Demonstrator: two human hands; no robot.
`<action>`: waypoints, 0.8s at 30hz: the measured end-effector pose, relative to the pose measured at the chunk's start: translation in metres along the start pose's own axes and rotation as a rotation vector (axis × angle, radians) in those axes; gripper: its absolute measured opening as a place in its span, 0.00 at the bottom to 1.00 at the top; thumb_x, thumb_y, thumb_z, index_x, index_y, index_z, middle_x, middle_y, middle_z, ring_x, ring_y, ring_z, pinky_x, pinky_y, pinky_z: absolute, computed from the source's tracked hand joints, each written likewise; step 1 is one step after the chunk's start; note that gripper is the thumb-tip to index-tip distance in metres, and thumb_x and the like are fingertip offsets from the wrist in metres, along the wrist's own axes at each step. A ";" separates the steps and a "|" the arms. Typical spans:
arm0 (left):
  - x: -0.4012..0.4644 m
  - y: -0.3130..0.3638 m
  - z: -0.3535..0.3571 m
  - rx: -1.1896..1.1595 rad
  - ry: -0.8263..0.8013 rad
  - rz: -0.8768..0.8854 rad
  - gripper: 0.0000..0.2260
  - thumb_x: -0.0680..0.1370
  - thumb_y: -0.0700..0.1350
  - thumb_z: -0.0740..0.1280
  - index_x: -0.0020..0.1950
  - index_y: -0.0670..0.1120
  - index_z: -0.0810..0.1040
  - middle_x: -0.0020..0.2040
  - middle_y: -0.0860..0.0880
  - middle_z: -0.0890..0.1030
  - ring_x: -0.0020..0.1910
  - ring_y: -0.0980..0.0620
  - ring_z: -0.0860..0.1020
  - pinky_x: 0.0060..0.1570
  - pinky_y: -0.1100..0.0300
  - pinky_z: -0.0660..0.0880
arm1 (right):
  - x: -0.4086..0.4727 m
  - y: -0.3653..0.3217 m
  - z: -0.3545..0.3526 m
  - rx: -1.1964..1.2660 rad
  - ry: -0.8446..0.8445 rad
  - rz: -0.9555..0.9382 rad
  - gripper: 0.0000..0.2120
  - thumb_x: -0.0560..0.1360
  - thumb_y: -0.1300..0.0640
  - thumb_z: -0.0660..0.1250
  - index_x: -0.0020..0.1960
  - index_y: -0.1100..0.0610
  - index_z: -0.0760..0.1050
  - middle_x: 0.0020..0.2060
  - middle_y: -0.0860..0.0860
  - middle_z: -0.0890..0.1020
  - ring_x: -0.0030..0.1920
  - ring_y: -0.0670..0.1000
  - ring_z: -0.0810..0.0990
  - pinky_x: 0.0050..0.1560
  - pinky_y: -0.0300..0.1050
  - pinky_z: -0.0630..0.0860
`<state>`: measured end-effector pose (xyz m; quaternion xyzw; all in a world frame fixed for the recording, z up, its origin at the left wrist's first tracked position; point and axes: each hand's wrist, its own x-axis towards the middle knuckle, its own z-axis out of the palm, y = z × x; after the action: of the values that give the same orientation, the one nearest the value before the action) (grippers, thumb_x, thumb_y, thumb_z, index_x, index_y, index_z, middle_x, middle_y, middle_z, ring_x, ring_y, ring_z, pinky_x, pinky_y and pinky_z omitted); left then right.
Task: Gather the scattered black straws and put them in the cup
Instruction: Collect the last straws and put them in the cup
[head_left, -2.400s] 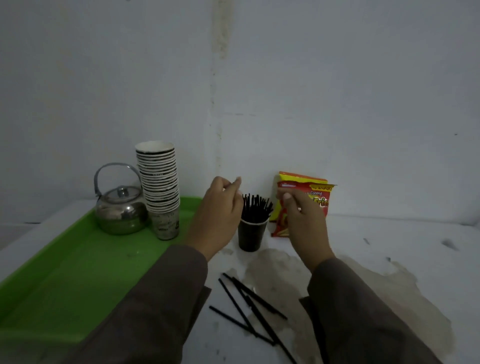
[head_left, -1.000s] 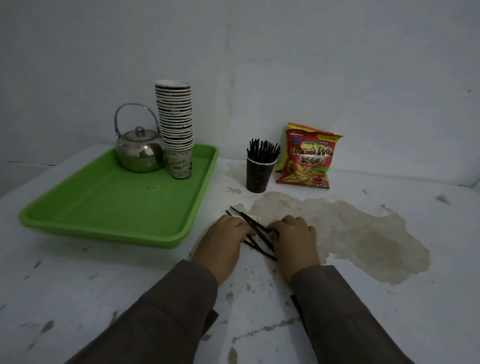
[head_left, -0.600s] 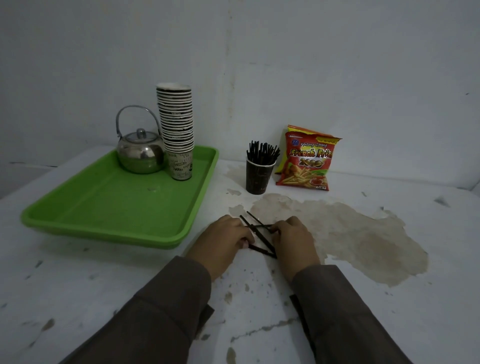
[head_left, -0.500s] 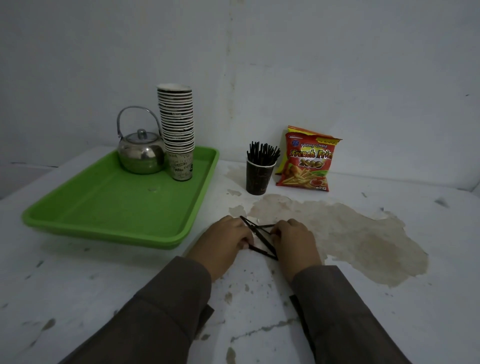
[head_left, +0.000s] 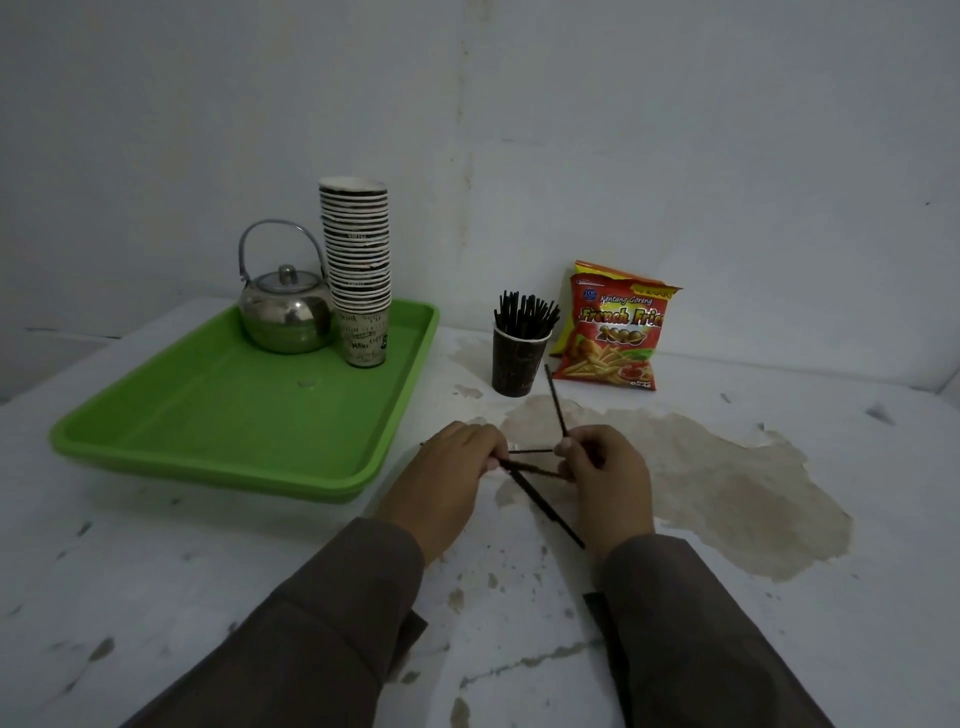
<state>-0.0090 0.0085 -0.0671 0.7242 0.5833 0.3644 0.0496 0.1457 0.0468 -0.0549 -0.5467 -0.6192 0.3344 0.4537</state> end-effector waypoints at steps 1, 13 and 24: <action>0.000 0.004 -0.003 -0.062 0.057 -0.026 0.07 0.77 0.36 0.60 0.50 0.45 0.76 0.44 0.54 0.72 0.47 0.55 0.69 0.45 0.71 0.63 | 0.001 0.000 -0.002 0.084 0.006 0.016 0.06 0.76 0.62 0.63 0.49 0.51 0.73 0.43 0.51 0.81 0.42 0.48 0.80 0.49 0.45 0.78; 0.010 0.037 -0.020 -0.720 0.202 -0.327 0.13 0.73 0.37 0.68 0.43 0.56 0.80 0.39 0.52 0.83 0.41 0.54 0.81 0.43 0.65 0.78 | -0.003 -0.017 -0.003 0.436 -0.103 0.002 0.05 0.74 0.61 0.65 0.42 0.54 0.78 0.34 0.51 0.84 0.37 0.46 0.82 0.36 0.34 0.79; 0.112 0.036 -0.073 -0.653 0.281 -0.175 0.14 0.71 0.37 0.70 0.55 0.50 0.77 0.36 0.51 0.80 0.38 0.55 0.78 0.45 0.63 0.76 | 0.079 -0.079 -0.028 0.329 0.033 -0.154 0.11 0.73 0.61 0.67 0.54 0.52 0.73 0.44 0.54 0.81 0.45 0.53 0.80 0.47 0.48 0.79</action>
<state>-0.0167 0.0701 0.0568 0.5603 0.4971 0.6218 0.2288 0.1426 0.1075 0.0421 -0.4213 -0.5888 0.3865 0.5714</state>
